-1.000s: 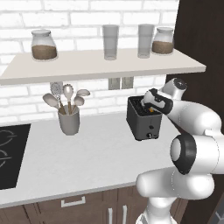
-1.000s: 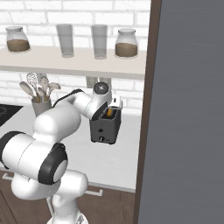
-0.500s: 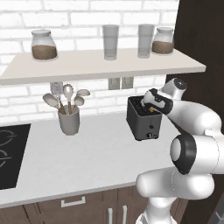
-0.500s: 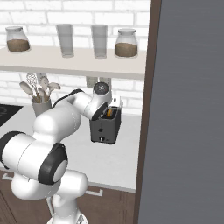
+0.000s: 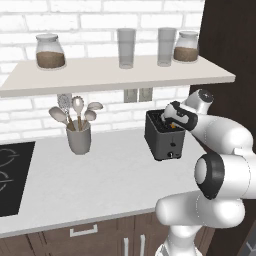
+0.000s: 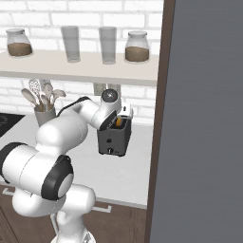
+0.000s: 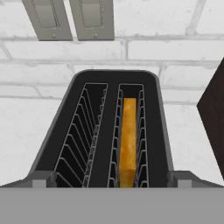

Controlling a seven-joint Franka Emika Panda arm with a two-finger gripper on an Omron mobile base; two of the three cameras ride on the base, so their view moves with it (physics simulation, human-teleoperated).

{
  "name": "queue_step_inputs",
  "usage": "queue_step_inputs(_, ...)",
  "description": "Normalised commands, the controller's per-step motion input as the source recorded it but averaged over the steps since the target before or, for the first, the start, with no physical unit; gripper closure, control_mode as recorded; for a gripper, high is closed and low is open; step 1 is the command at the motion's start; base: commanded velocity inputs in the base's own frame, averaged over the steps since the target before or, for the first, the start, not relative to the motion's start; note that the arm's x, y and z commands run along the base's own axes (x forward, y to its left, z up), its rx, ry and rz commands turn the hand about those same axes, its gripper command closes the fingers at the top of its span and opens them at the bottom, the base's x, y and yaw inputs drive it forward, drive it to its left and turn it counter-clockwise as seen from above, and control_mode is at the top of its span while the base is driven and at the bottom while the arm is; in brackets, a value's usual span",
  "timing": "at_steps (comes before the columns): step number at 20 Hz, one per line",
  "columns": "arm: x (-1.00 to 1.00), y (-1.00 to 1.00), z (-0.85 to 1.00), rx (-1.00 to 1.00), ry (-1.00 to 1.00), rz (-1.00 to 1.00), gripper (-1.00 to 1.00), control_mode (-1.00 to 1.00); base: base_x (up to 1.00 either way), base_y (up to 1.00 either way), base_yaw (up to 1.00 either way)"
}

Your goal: Start the toaster. Once the lever pops up, take the bread to the plate on the dining counter.

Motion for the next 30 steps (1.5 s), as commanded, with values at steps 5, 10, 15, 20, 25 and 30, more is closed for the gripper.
queue_step_inputs(5, 0.00, 0.00, 0.00, 0.00, 0.00, 0.00, -1.00, -1.00, 0.00, 0.00, 0.00)
queue_step_inputs(10, 0.00, 0.00, 0.00, 0.00, 0.00, 0.00, -1.00, -1.00, 0.00, 0.00, 0.00)
queue_step_inputs(15, 0.00, 0.00, 0.00, 0.00, 0.00, 0.00, -1.00, -1.00, 0.00, 0.00, 0.00)
queue_step_inputs(20, 0.00, 0.00, 0.00, 0.00, 0.00, 0.00, -1.00, -1.00, 0.00, 0.00, 0.00)
queue_step_inputs(25, 0.00, 0.00, 0.00, 0.00, 0.00, 0.00, -1.00, -1.00, 0.00, 0.00, 0.00)
queue_step_inputs(30, 0.00, 0.00, 0.00, 0.00, 0.00, 0.00, -1.00, -1.00, 0.00, 0.00, 0.00)
